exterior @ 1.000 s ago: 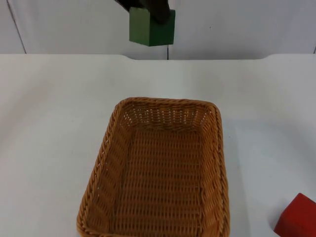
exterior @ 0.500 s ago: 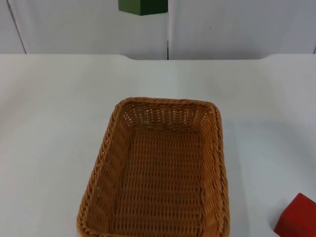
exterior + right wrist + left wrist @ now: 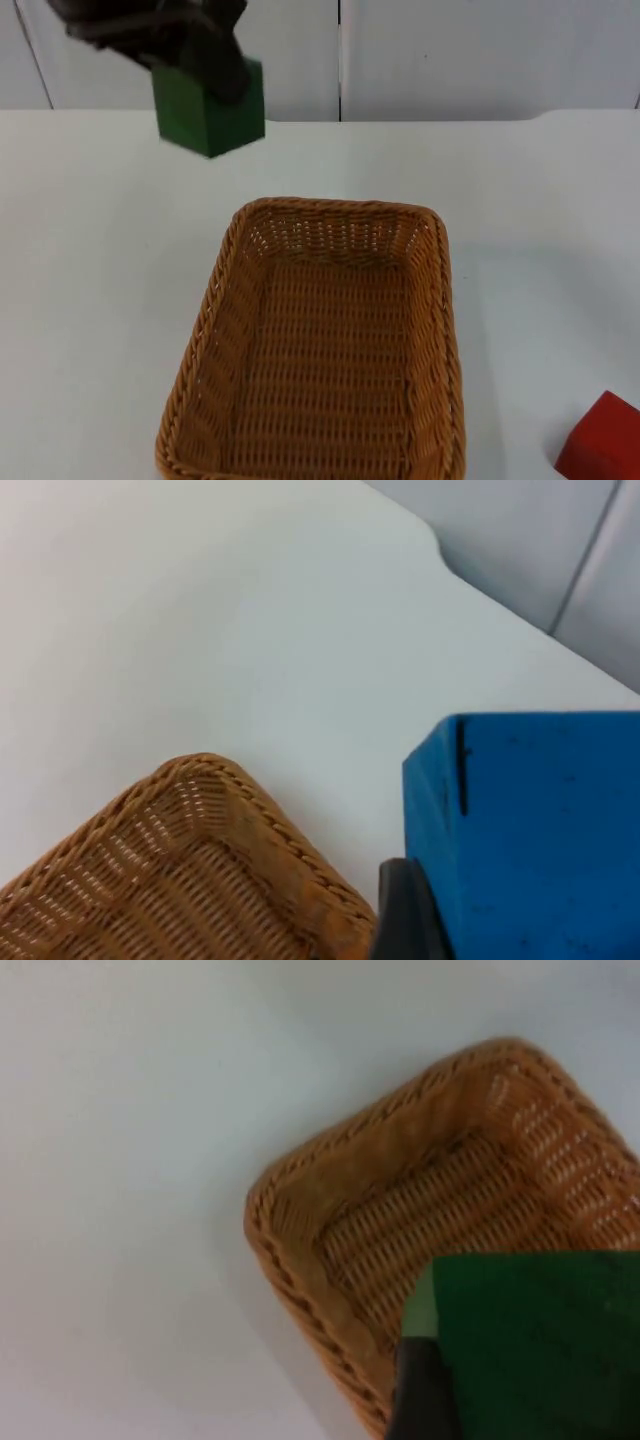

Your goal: Pick up one cube with each hand and place exactly two cubes into the same basket, leaving the remaining cube outside.

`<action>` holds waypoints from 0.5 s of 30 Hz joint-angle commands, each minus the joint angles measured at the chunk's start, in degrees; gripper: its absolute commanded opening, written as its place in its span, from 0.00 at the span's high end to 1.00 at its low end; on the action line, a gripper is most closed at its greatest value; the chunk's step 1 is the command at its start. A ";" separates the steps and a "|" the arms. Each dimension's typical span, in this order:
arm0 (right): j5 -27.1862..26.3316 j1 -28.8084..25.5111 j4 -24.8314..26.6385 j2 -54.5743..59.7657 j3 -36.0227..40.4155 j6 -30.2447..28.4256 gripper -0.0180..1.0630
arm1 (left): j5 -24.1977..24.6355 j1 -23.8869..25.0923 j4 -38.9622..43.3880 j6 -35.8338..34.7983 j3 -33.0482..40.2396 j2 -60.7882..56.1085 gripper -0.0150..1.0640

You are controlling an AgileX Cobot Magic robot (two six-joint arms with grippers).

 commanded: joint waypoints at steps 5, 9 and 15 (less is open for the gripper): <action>0.01 4.42 -1.11 -0.17 0.16 0.19 0.99 | -4.78 -0.20 -1.13 0.53 8.97 -2.94 0.99; 0.01 6.38 -1.22 1.75 0.16 0.19 0.99 | -7.33 -0.43 -3.75 2.10 13.19 -3.59 0.99; 0.25 9.01 -0.86 6.11 0.16 0.19 0.99 | -15.06 -4.39 -7.63 5.80 20.96 -4.78 0.99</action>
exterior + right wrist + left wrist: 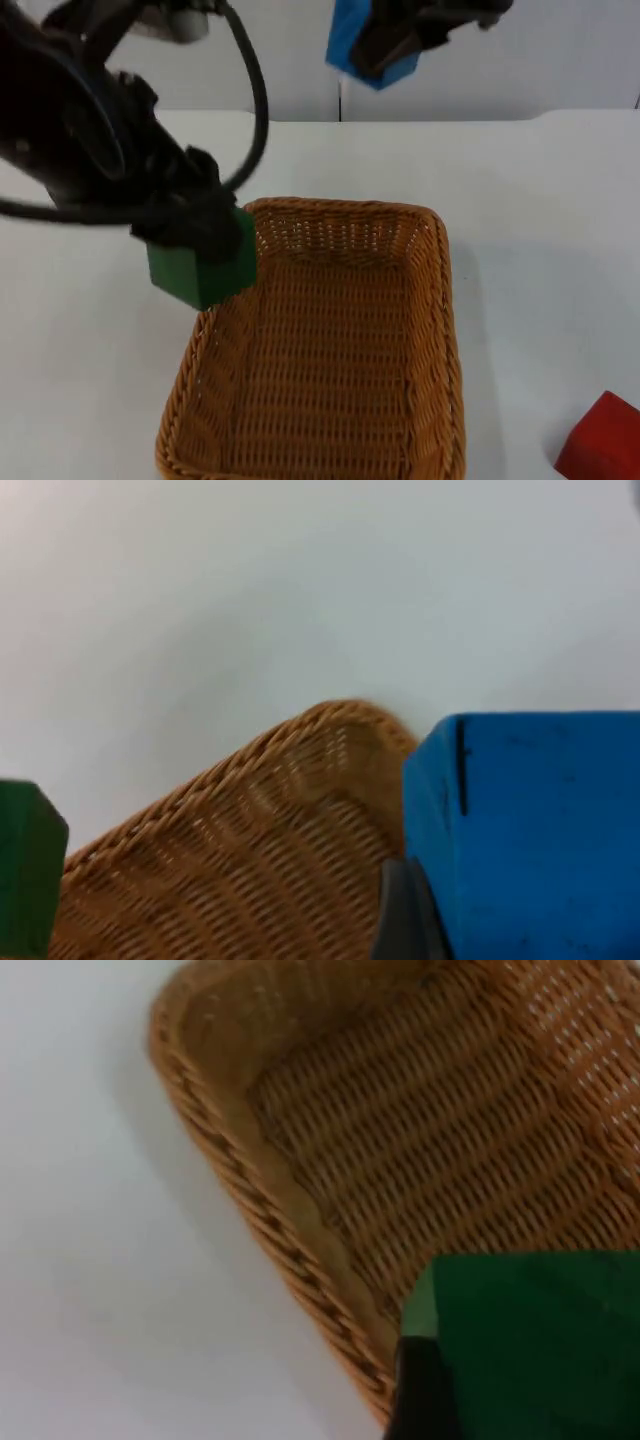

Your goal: Pick up one cube with each hand and place exactly two cubes into the same basket, leaving the remaining cube outside.

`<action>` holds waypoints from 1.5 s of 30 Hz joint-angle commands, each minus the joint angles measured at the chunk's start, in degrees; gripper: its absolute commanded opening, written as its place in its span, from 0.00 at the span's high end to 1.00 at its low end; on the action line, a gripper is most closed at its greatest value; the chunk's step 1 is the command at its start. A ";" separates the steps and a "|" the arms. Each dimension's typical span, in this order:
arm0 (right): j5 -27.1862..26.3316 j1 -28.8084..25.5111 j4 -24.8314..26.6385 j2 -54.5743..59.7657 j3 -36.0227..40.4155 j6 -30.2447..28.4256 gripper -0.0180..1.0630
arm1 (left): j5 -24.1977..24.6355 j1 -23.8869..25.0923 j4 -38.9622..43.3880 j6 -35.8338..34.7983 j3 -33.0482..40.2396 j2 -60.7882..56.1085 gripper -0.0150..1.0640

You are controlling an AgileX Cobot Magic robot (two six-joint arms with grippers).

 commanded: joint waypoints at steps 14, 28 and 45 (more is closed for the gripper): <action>0.74 3.93 0.18 7.42 -0.06 0.19 0.99 | -12.51 -11.67 -2.41 2.72 4.66 0.24 0.99; 0.70 3.93 -0.24 11.99 -0.06 0.19 0.99 | -14.38 -11.67 -2.26 2.95 4.66 7.01 0.99; -3.43 3.93 -0.24 19.12 -0.06 0.07 0.99 | -16.71 -11.67 -2.48 3.89 4.66 15.91 0.99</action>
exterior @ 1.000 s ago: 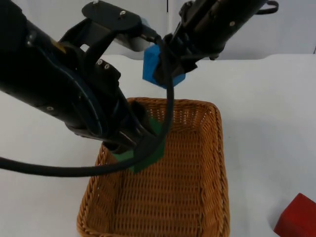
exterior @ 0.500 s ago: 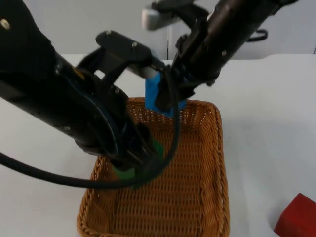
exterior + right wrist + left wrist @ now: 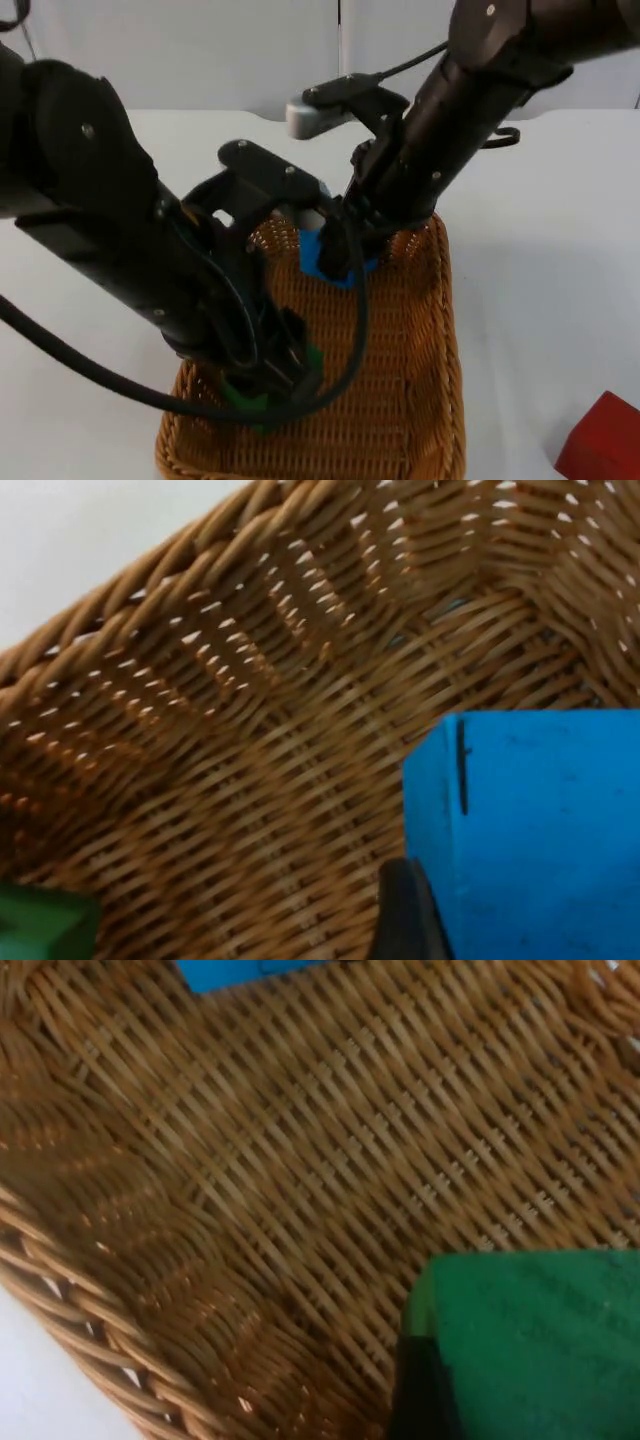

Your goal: Pick up one cube with each hand and place exactly two cubes into the same basket, leaving the remaining cube outside.

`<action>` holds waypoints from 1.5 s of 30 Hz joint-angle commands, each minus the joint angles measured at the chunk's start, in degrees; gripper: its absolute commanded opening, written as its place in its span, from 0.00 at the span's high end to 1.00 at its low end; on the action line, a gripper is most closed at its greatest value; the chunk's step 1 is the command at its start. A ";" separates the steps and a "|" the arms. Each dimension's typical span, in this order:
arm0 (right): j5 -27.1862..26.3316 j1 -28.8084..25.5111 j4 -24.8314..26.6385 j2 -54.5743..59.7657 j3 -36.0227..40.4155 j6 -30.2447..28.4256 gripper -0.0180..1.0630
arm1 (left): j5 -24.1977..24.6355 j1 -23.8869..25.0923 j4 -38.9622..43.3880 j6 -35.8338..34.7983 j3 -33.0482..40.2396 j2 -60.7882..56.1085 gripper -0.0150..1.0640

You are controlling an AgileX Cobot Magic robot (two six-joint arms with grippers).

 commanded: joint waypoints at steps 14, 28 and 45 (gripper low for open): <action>-1.35 0.36 0.35 2.25 -0.06 -1.42 0.75 | -2.00 -0.30 -0.85 0.55 0.27 3.60 0.99; -1.39 0.36 0.35 1.18 -0.16 -1.42 0.34 | -1.49 -0.30 -0.74 0.55 0.27 3.60 0.80; -3.71 0.25 0.15 -14.63 -0.27 -1.42 0.34 | -0.89 -0.30 -0.39 0.55 0.27 -5.99 0.15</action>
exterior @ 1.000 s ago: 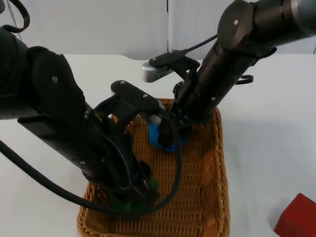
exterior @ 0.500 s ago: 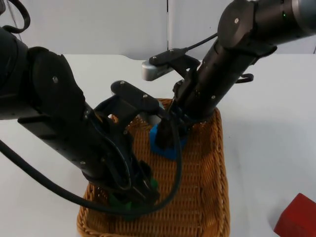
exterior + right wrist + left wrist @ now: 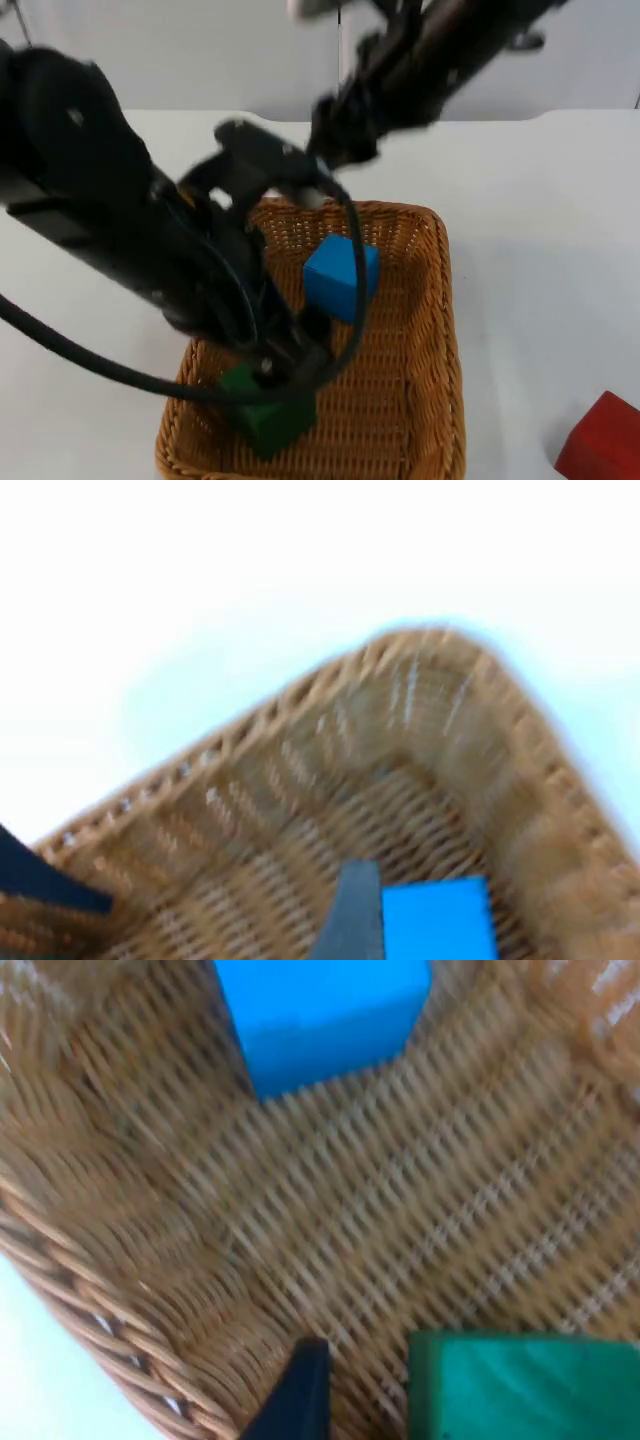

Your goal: Pick up one cube with each hand and place exactly two cubes into the same basket, leaving the remaining cube outside.

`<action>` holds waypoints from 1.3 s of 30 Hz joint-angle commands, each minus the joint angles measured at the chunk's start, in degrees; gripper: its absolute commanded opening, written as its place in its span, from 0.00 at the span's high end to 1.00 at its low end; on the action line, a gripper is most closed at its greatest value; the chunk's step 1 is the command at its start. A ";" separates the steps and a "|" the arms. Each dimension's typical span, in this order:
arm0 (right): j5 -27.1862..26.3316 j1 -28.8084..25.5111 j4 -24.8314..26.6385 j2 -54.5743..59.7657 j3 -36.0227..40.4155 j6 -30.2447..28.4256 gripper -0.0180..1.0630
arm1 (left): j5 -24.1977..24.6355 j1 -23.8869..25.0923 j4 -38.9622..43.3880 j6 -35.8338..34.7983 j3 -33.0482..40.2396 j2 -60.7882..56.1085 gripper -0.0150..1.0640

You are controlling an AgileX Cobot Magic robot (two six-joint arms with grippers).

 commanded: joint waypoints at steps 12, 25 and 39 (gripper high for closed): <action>0.74 0.25 0.15 -17.74 -0.27 -0.77 0.34 | 1.35 -0.30 0.21 0.14 0.27 -22.35 0.15; 7.53 0.25 0.29 -22.80 -0.05 1.01 0.34 | 3.07 -0.30 0.80 0.14 0.27 -38.20 0.15; 9.10 0.25 0.34 -28.83 6.82 2.02 0.34 | 11.75 -0.17 4.39 -3.57 0.27 -43.95 0.15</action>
